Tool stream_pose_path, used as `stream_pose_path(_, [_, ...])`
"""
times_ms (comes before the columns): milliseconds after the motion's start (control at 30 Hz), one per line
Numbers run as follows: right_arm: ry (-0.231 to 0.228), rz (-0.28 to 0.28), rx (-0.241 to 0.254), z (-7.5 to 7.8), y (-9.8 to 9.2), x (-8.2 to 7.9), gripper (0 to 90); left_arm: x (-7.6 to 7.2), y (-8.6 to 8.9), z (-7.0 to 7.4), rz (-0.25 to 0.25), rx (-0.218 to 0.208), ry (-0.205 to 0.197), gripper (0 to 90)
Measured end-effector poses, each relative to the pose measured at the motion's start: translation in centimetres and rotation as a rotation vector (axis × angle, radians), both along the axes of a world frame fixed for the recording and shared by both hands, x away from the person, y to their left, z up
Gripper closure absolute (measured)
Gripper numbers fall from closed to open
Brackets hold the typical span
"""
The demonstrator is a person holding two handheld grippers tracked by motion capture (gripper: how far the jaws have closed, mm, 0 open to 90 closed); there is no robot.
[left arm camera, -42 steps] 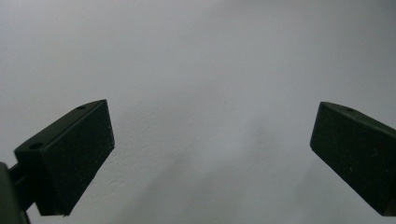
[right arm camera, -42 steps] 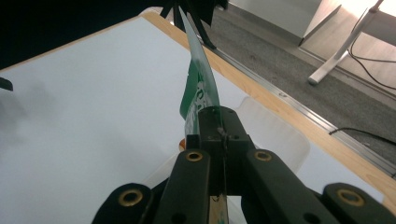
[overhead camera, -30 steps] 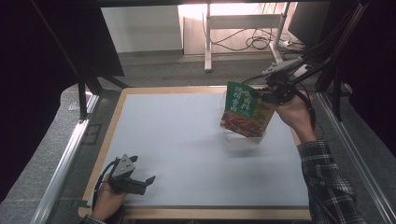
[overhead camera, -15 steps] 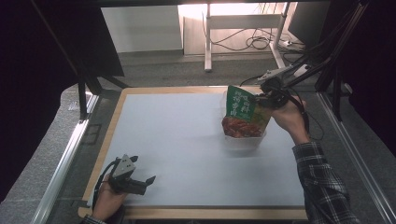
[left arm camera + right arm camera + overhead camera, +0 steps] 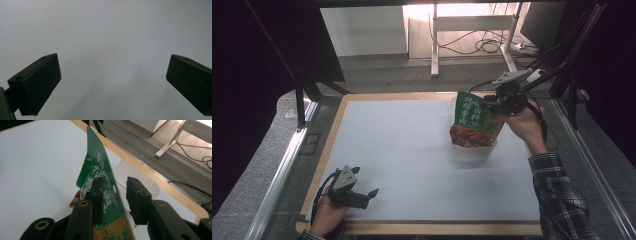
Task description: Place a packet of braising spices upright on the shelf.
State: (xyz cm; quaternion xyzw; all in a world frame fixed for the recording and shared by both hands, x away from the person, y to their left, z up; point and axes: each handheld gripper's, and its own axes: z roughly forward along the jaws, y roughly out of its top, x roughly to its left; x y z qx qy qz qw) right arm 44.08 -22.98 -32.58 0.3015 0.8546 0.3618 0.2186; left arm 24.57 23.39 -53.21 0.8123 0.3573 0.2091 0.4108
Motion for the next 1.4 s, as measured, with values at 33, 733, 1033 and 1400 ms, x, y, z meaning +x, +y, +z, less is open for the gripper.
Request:
stream_pose_path(33, [-0.007,0.000,0.006,0.1,-0.1,-0.1,62.9,0.0,0.0,0.0,0.000,0.000,0.000,0.0])
stream_pose_path(733, [-0.054,-0.047,0.115,1.8,-2.5,-1.4,46.7,0.0,0.0,0.1,0.004,-0.007,0.013,0.0])
stream_pose_path(1033, [-0.056,-0.060,0.146,2.1,-3.0,-2.3,37.2,-0.1,0.4,0.6,-0.003,-0.085,0.021,0.9])
stream_pose_path(1400, [-0.069,-0.064,0.157,1.7,-3.8,-4.0,24.5,-0.3,0.7,1.0,-0.038,-0.176,-0.002,0.5])
